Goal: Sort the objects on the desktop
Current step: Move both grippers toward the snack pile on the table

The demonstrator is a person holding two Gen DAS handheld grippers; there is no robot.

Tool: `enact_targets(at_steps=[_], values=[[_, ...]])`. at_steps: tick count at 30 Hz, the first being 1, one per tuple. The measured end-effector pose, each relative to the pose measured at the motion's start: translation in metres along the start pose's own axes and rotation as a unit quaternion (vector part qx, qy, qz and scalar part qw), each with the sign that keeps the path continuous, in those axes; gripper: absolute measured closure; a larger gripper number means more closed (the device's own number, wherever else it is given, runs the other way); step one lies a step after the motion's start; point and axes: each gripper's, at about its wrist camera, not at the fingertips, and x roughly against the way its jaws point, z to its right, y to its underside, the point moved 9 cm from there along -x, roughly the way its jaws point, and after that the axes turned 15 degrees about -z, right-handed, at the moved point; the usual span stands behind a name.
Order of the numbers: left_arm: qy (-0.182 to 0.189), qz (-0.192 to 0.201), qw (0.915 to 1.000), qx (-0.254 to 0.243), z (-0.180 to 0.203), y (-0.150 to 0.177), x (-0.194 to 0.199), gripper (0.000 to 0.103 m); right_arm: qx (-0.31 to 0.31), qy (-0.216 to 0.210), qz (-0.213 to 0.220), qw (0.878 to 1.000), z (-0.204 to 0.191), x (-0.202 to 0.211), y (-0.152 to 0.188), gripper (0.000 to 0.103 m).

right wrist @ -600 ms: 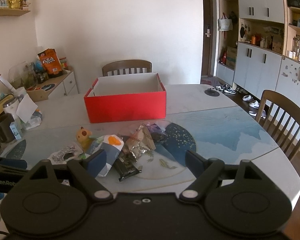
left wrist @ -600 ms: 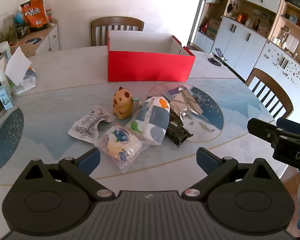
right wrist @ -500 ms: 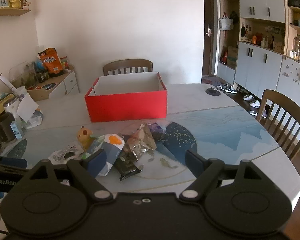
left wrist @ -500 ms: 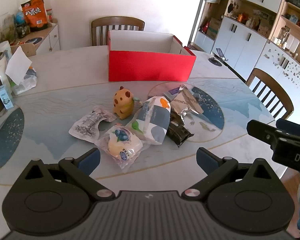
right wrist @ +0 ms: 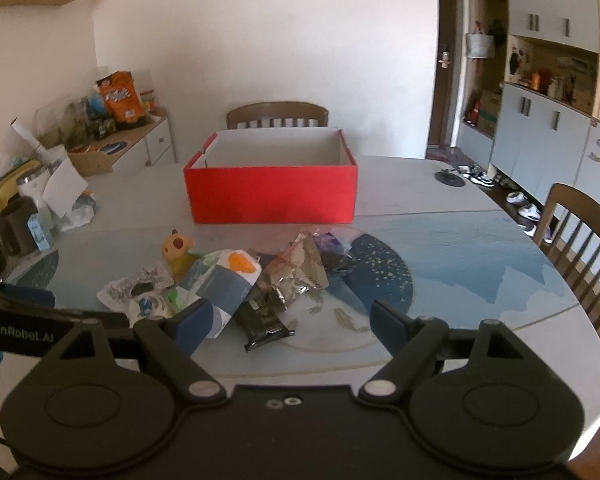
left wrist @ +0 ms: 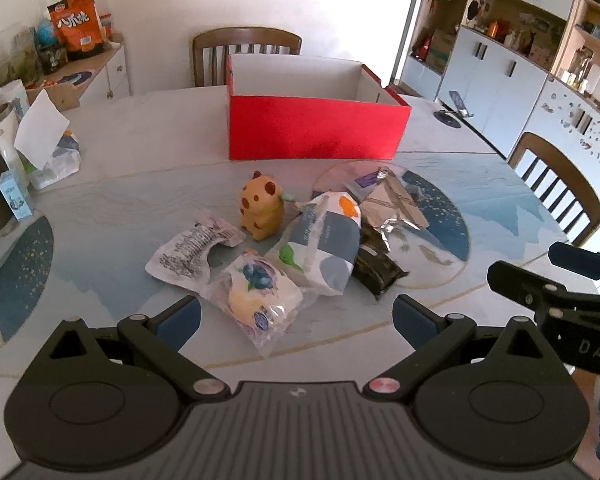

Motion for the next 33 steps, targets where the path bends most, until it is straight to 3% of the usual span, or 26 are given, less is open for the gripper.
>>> enact_targets(at_steps=[4,19,33], values=[[-0.025,0.006,0.9996,-0.009,-0.001,-0.009,-0.008,0.000,0.020,-0.009,-0.006,1.000,-0.002,-0.013,-0.002,0.018],[-0.031,-0.030,0.9989,0.021,-0.020,-0.020,-0.055,0.000,0.069,-0.035,-0.055,0.996,0.000,-0.078,-0.007,0.018],[-0.044,-0.075,0.9946,0.056,-0.033,-0.016,-0.100,0.000,0.100,-0.024,-0.098,0.990,0.000,-0.135,0.004,0.019]])
